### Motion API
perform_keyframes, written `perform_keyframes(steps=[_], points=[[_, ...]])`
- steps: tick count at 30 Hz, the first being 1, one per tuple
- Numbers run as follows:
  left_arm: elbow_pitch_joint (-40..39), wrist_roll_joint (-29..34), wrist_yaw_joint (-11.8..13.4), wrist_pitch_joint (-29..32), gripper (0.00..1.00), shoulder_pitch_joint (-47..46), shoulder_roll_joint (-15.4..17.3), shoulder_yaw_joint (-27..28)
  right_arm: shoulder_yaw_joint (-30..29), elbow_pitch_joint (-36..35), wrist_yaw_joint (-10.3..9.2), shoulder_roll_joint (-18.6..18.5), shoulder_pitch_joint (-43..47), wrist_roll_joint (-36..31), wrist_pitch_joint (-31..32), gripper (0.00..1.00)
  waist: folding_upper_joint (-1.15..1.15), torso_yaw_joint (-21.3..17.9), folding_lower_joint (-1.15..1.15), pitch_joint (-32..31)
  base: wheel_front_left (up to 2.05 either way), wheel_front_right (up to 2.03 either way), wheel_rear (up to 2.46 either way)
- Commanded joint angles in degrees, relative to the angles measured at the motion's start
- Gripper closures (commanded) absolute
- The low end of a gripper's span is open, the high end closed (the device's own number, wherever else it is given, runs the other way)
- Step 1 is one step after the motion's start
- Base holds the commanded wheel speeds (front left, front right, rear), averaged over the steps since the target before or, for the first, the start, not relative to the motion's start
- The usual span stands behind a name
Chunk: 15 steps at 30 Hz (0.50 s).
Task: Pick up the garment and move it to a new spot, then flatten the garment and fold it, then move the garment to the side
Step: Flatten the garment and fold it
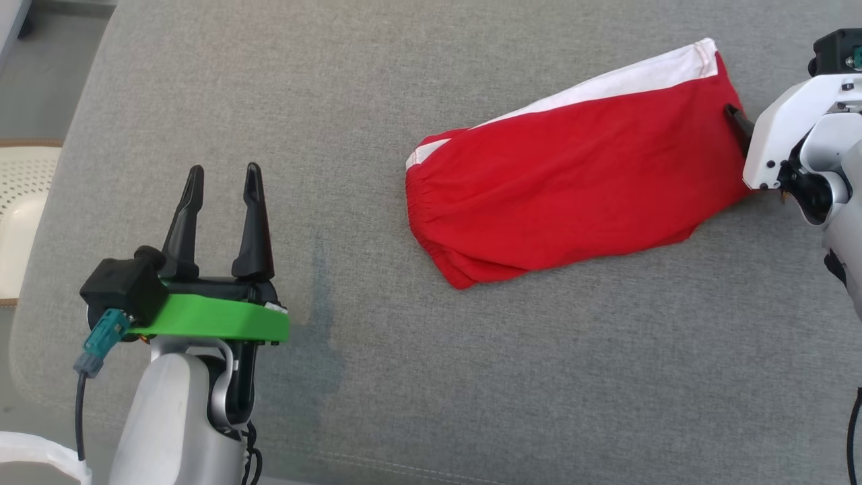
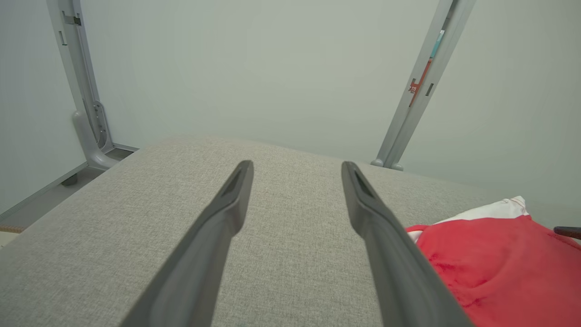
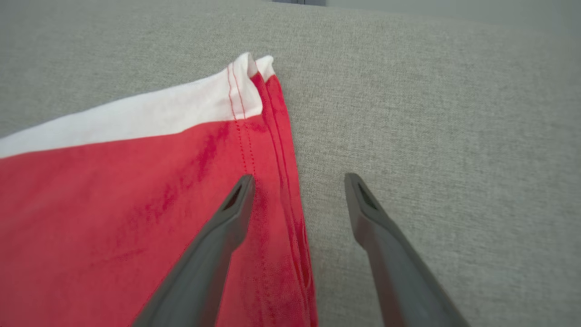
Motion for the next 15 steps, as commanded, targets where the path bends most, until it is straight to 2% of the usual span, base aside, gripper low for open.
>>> perform_keyframes(steps=[1,6,11,12,13,15], points=[[-0.29,-0.15,-0.25,0.02,0.0,0.94,0.03,0.22,-0.41,1.28,-0.01,0.54,-0.8,-0.87,-0.73,0.0,0.0,0.94,0.0,0.93,0.0,0.0,0.0],[-0.97,-0.89,-0.25,0.02,0.0,1.52,-0.24,0.98,-1.77,5.92,-0.01,2.73,-1.98,-1.72,-1.78,0.0,0.0,2.15,0.0,1.82,0.0,0.0,0.0],[-1.11,-0.93,-0.25,0.02,0.0,2.06,-0.29,0.69,-1.13,9.99,0.01,5.51,-1.23,-3.35,0.97,0.0,0.0,2.6,0.0,1.76,0.0,0.0,0.0],[-1.06,-0.93,-0.25,0.02,0.0,2.26,-0.29,0.69,-1.39,10.44,0.02,6.15,-0.68,-3.03,1.5,0.4,0.0,2.57,0.0,1.63,0.0,0.0,0.0],[-0.98,-0.91,-0.25,0.02,0.0,2.45,-0.3,0.72,-1.46,10.7,0.08,6.56,-0.31,-3.05,1.67,0.72,0.0,2.52,0.0,1.56,0.0,0.0,0.0],[-0.57,-1.11,-0.25,0.02,0.0,2.73,-0.32,0.63,-1.66,11.18,0.1,7.08,0.39,-3.28,1.12,1.0,0.0,2.34,0.0,1.4,0.0,0.0,0.0]])
